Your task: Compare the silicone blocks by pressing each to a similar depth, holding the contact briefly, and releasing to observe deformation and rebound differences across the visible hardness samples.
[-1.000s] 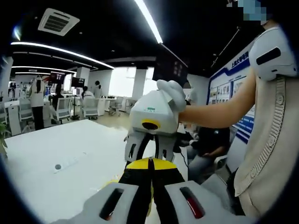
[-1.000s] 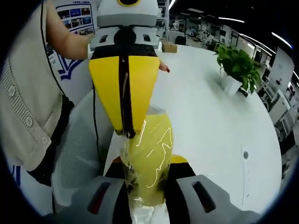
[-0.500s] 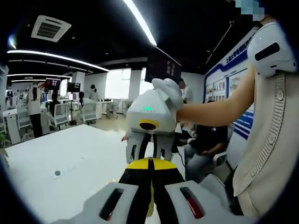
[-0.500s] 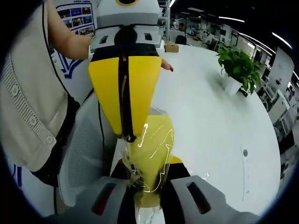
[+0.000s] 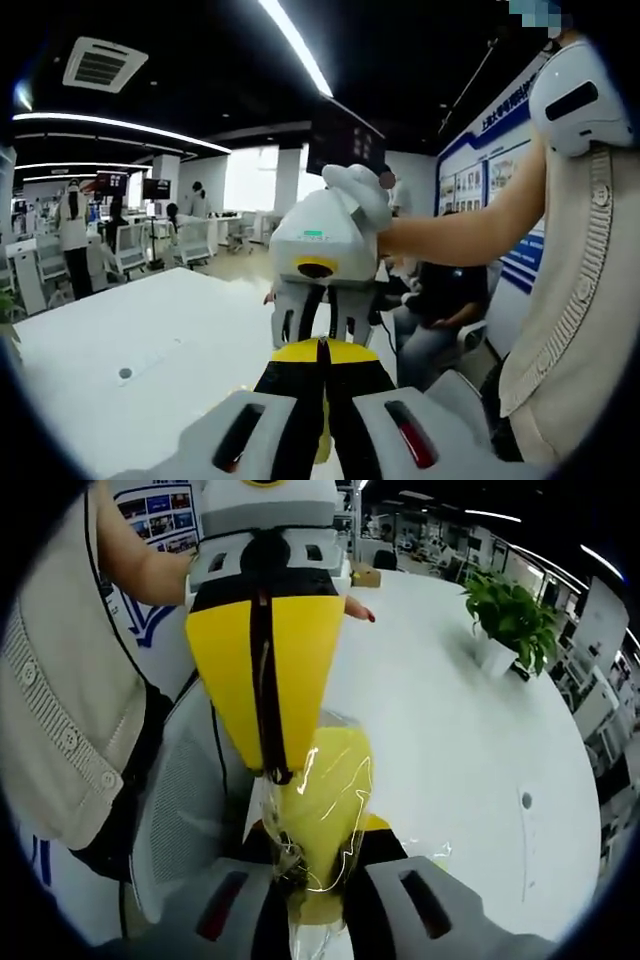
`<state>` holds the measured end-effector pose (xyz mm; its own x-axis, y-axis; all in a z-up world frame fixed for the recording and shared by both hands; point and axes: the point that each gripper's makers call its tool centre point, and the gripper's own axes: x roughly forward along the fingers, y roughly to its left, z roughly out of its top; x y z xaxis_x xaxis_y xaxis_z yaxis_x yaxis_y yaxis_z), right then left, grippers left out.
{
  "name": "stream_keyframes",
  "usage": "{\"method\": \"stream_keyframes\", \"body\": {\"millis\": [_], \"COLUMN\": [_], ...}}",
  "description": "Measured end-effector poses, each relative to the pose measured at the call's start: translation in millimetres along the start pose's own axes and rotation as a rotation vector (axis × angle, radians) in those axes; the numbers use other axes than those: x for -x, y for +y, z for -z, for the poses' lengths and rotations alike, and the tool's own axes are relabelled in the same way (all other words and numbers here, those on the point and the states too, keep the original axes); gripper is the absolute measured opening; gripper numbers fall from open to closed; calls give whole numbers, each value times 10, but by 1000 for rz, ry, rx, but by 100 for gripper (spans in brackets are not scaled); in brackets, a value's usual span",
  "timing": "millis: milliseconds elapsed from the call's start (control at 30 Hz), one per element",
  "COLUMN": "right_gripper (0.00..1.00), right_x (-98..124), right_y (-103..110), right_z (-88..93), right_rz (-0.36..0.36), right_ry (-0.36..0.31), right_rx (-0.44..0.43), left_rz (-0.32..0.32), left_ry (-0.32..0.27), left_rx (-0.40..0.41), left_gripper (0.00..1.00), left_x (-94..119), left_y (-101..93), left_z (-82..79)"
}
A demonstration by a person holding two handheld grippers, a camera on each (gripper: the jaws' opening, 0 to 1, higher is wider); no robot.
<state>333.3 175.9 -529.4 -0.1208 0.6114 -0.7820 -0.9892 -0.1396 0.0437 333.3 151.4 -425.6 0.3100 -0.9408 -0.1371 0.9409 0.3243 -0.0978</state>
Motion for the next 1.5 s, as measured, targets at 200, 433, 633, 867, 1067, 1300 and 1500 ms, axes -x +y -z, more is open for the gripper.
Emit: {"method": "stream_keyframes", "body": {"millis": [200, 433, 633, 867, 1067, 1300, 1500], "right_gripper": [9, 11, 12, 16, 36, 52, 60], "right_x": [-20, -73, -134, -179, -202, -158, -59], "right_y": [-64, -121, -157, -230, -250, -356, -442], "right_z": [-8, -32, -40, -45, -90, -99, -96], "right_rz": [18, 30, 29, 49, 64, 133, 207], "right_ry": [-8, -15, -18, -21, -55, -93, -140], "right_rx": [1, 13, 27, 44, 18, -5, -42], "left_rz": [-14, -32, -44, -62, -87, -109, -135], "left_ry": [4, -1, -3, -22, -27, -29, -36], "left_rx": [2, 21, 40, 93, 126, 174, 230], "left_gripper": [0, 0, 0, 0, 0, 0, 0], "left_x": [8, 38, 74, 121, 152, 178, 154], "left_y": [47, 112, 155, 258, 342, 456, 624], "left_z": [16, 40, 90, 140, 183, 269, 336]}}
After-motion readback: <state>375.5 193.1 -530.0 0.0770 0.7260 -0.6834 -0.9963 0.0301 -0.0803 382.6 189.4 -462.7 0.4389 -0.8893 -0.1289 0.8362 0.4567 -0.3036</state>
